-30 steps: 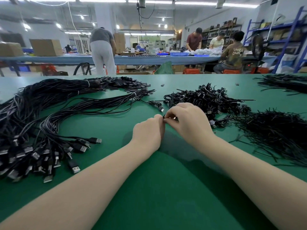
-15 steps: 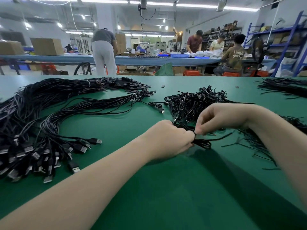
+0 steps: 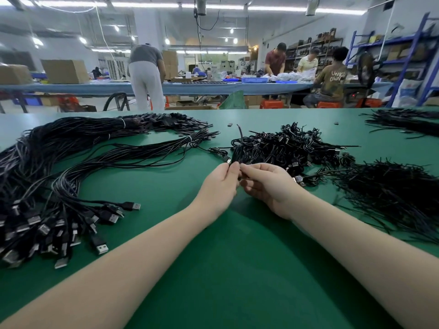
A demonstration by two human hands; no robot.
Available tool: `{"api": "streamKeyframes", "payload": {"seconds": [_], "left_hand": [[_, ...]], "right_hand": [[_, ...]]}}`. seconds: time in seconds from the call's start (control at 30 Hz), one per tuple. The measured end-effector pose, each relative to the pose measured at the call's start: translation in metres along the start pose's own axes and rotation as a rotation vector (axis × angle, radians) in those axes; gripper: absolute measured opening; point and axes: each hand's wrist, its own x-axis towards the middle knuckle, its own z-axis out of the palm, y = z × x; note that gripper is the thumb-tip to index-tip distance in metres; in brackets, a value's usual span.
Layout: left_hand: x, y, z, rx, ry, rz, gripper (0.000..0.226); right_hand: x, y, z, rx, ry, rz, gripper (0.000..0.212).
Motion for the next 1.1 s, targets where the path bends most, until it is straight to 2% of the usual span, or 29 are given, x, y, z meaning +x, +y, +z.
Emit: {"api": "streamKeyframes", "payload": {"seconds": [0.1,0.23,0.43,0.6,0.73,0.93,1.1], "left_hand": [[0.0,0.0,0.0,0.048,0.014,0.008,0.02],[0.001,-0.001,-0.002,-0.008,0.004,-0.001,0.007],[0.003,0.0,-0.005,-0.141,-0.039,-0.035,0.01],[0.002,0.003,-0.005,-0.179,-0.05,-0.046,0.012],[0.001,0.003,-0.006,-0.192,-0.074,-0.044,0.013],[-0.001,0.006,-0.005,-0.172,-0.064,-0.079,0.014],[-0.001,0.008,-0.006,-0.044,-0.061,-0.113,0.023]], "right_hand": [[-0.001,0.001,-0.001,0.025,0.042,-0.01,0.012],[-0.003,0.001,0.001,0.015,0.059,-0.014,0.012],[-0.005,-0.001,-0.004,-0.005,0.007,0.0,0.01],[-0.008,-0.006,-0.005,-0.087,-0.035,0.02,0.022],[-0.007,-0.006,-0.007,-0.085,-0.048,0.037,0.006],[-0.007,-0.003,-0.004,-0.172,0.016,-0.112,0.004],[-0.007,-0.011,-0.009,-0.239,0.017,-0.071,0.003]]}}
